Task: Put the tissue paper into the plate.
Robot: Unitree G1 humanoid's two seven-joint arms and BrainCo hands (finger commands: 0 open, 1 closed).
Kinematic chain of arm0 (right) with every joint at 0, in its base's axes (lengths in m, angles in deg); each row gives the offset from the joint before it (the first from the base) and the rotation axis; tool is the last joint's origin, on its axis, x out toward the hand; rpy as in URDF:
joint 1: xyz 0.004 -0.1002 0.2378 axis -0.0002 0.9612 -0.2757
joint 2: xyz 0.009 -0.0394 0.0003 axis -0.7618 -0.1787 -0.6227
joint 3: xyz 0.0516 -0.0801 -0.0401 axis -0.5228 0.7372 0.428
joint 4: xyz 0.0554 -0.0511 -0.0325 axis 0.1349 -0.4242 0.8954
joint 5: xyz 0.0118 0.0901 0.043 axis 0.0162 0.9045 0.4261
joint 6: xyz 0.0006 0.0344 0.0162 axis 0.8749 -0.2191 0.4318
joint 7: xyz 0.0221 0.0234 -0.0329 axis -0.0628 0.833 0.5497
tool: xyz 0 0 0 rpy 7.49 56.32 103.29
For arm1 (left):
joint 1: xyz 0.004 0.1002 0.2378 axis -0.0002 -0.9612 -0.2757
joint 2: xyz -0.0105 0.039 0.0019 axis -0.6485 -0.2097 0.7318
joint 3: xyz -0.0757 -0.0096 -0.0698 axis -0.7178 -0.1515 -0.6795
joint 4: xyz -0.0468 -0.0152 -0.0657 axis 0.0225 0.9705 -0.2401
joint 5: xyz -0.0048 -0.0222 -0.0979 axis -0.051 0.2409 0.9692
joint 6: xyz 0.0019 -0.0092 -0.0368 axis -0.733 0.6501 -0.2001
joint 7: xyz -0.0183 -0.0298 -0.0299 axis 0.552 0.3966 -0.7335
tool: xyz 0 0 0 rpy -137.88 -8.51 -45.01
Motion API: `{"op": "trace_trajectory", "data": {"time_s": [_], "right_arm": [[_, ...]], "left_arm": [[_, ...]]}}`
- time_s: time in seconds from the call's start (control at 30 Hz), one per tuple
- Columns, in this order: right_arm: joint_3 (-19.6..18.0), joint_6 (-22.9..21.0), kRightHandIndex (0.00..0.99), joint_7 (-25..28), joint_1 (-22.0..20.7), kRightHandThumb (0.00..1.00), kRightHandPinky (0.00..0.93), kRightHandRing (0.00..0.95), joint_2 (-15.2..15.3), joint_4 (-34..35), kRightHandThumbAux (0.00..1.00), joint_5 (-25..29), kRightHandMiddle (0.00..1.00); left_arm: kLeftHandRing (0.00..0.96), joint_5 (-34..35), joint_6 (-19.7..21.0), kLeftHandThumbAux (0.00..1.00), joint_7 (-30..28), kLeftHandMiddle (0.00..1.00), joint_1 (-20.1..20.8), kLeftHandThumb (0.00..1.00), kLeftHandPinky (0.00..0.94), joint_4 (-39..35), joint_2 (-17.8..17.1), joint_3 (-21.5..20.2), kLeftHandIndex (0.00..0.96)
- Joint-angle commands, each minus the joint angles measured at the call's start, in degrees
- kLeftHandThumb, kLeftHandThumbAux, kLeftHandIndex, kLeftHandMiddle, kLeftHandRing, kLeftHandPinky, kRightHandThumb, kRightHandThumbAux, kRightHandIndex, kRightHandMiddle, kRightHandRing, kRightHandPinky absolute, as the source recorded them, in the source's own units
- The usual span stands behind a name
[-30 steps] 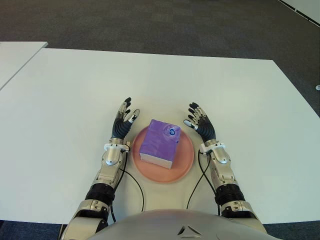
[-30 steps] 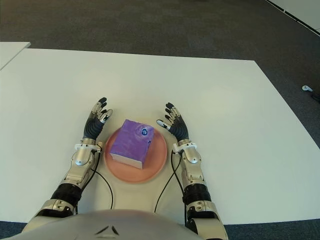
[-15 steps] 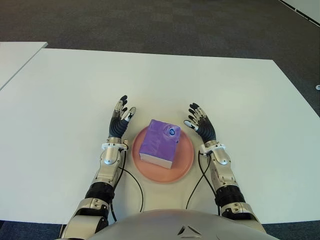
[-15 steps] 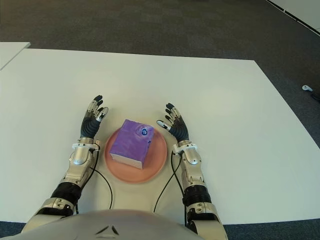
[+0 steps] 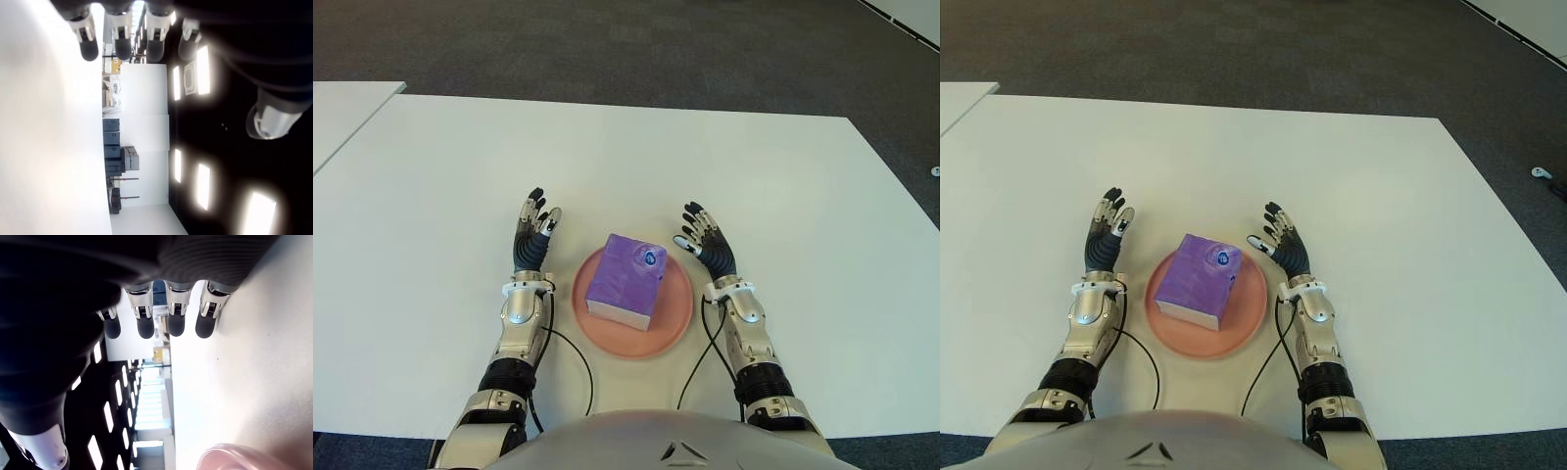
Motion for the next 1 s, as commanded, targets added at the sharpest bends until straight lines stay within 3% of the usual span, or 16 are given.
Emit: {"op": "trace_trajectory", "data": {"time_s": [0.03,1.0], "right_arm": [[0.01,-4.88,0.0,-1.66,5.14,0.0,0.0,0.0,-0.18,-3.9,0.707,-1.15,0.012],[-0.88,-3.58,0.0,-10.77,6.16,0.018,0.0,0.0,-3.56,-2.96,0.671,-2.88,0.0]], "left_arm": [[0.0,-0.01,1.15,0.463,-1.33,0.0,-3.27,0.0,0.0,2.22,0.02,-0.11,0.0],[0.0,-0.86,5.69,0.441,-3.74,0.0,-5.35,0.0,0.0,-2.7,-0.55,0.72,0.0]]}}
